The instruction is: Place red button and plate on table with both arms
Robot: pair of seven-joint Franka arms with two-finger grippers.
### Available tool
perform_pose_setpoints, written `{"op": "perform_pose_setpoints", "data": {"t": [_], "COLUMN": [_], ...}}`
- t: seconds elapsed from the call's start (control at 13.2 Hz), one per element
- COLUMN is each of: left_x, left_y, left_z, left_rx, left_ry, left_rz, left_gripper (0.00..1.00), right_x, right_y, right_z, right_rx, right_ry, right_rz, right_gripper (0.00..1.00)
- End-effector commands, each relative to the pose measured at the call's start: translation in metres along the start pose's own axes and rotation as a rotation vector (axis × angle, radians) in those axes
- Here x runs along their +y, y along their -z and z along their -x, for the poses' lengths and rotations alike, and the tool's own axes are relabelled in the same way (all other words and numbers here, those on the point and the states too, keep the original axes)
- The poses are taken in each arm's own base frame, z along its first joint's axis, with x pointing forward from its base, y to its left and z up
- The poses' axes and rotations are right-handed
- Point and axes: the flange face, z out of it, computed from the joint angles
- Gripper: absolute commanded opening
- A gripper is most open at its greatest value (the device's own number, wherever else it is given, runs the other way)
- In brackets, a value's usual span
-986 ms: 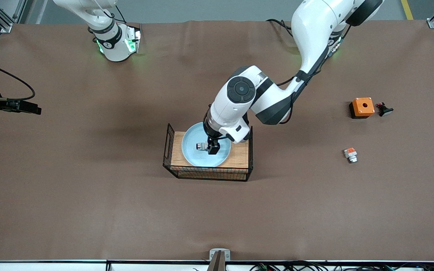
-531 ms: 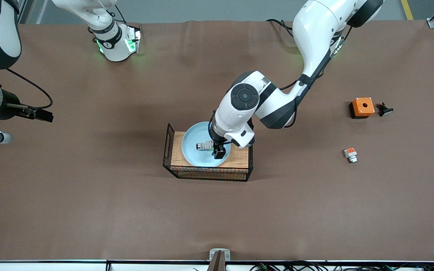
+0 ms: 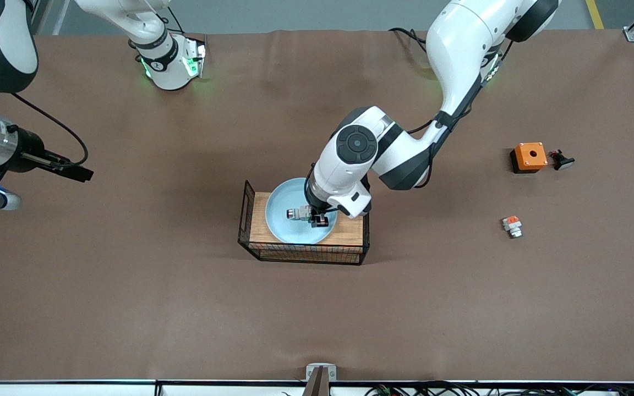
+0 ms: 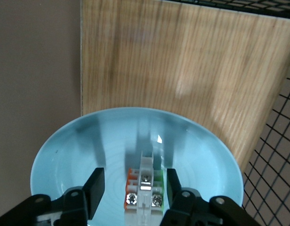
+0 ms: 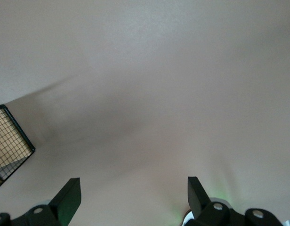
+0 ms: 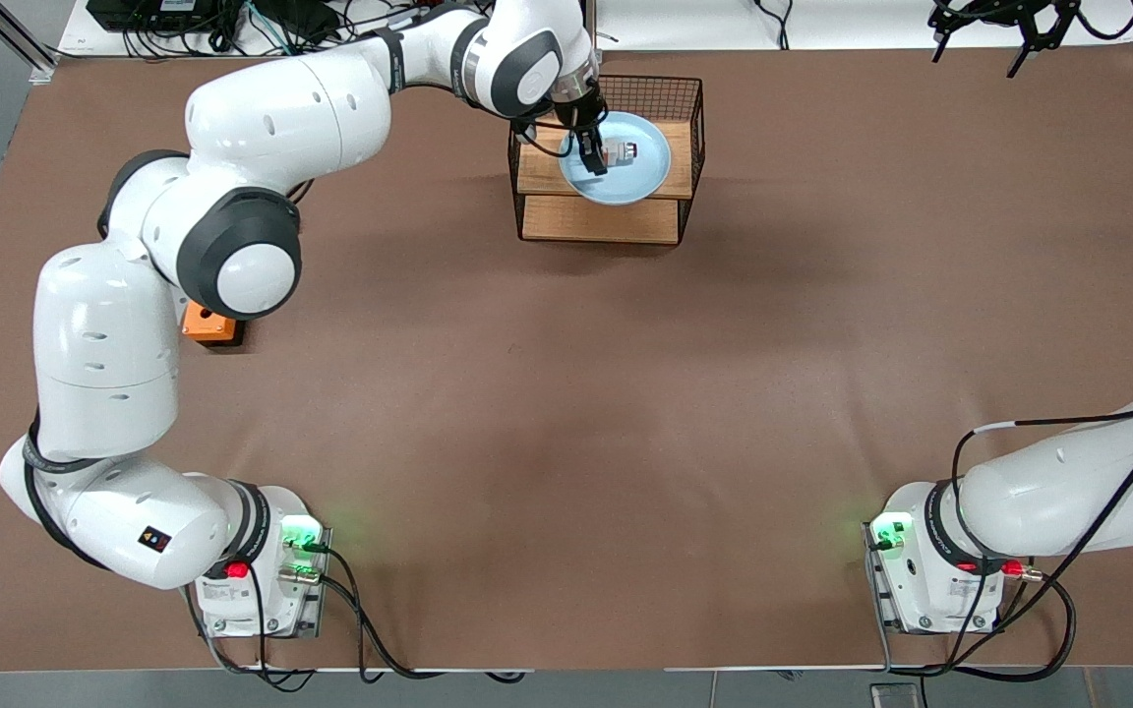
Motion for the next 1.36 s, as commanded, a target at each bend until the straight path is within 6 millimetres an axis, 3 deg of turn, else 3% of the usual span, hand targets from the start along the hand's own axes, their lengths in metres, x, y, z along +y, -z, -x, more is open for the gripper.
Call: {"op": "perform_pose_setpoints", "data": {"t": [0.0, 0.15, 0.45, 0.68, 0.99, 1.29], "left_x": [0.002, 0.002, 0.003, 0.001, -0.013, -0.018], "left_y": [0.0, 0.002, 0.021, 0.064, 0.133, 0.187], "left_z": [0.005, 0.006, 0.009, 0.013, 0.012, -0.031], "left_rx": [0.002, 0.001, -0.013, -0.024, 0.021, 0.108], "left_ry": [-0.004, -0.009, -0.018, -0.051, -0.244, -0.416], "left_rz": [0.021, 0.024, 0.044, 0.081, 0.067, -0.013], "left_gripper": [0.28, 0.16, 0.15, 0.15, 0.15, 0.15], "right_x": [-0.018, -0.048, -0.112, -0.145, -0.176, -0.215], "right_y": [0.015, 0.022, 0.026, 0.019, 0.002, -0.03], "right_z": [0.026, 0.053, 0.112, 0.144, 0.161, 0.194], "right_rx": [0.006, 0.011, 0.037, 0.049, 0.049, 0.065], "right_ry": [-0.073, -0.191, -0.365, -0.473, -0.616, -0.706], "right_rz": [-0.013, -0.018, -0.017, -0.015, -0.071, -0.11], "right_gripper": [1.0, 1.0, 1.0, 1.0, 1.0, 1.0]}}
